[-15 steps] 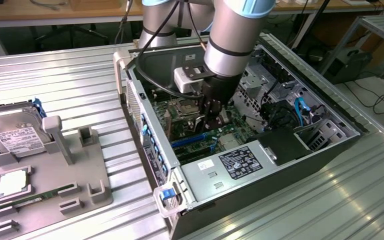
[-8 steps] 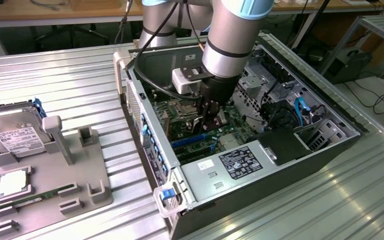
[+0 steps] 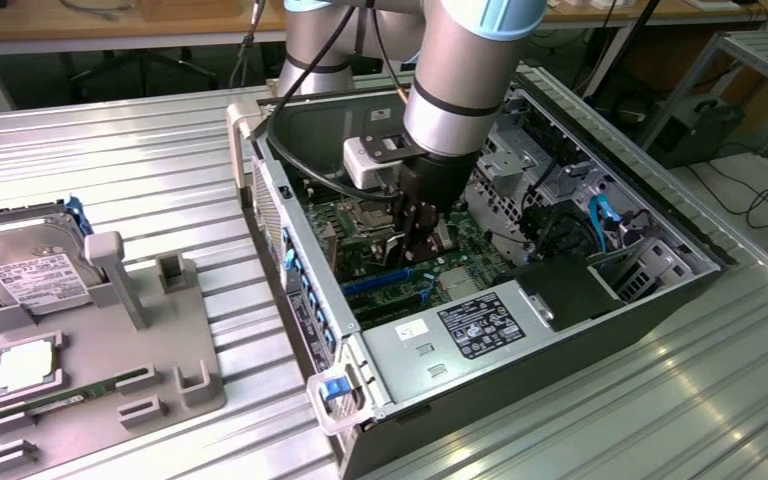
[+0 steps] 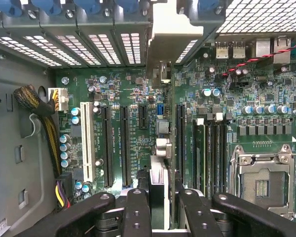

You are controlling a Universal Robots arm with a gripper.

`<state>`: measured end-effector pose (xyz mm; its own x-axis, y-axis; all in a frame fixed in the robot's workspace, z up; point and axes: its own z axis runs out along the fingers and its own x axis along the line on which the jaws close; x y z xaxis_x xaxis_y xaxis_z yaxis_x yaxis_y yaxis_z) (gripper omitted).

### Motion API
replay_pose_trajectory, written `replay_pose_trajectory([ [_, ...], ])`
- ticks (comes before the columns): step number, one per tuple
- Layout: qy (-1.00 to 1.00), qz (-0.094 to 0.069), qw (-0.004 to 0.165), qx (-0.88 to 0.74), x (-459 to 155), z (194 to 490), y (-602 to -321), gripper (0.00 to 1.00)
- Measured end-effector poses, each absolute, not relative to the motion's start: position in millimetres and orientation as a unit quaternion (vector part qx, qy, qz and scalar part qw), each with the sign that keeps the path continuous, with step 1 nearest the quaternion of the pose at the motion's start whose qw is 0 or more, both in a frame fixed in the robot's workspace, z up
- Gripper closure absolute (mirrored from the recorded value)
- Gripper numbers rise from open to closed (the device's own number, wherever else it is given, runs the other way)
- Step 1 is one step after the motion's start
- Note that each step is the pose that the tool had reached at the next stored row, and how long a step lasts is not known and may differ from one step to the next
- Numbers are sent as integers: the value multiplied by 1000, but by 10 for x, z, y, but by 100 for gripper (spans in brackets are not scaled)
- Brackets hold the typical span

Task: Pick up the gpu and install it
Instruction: 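Insert the gpu into the slot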

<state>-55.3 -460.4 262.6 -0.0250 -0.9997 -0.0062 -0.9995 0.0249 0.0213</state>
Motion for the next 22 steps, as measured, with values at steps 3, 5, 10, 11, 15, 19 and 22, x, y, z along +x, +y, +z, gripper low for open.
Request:
replay_pose_trajectory([
  [3,-716,-10,5,698,-553,2626,-4604,72],
  [5,-716,-10,5,698,-553,2626,-4604,72],
  [10,-716,-10,5,698,-555,2593,-4604,72],
  [11,-716,-10,6,698,-558,2582,-4604,72],
  [15,-716,-10,6,698,-594,2572,-4604,72],
  [19,-716,-10,6,698,-678,2566,-4604,72],
  [22,-716,-10,6,698,-701,2544,-4604,72],
])
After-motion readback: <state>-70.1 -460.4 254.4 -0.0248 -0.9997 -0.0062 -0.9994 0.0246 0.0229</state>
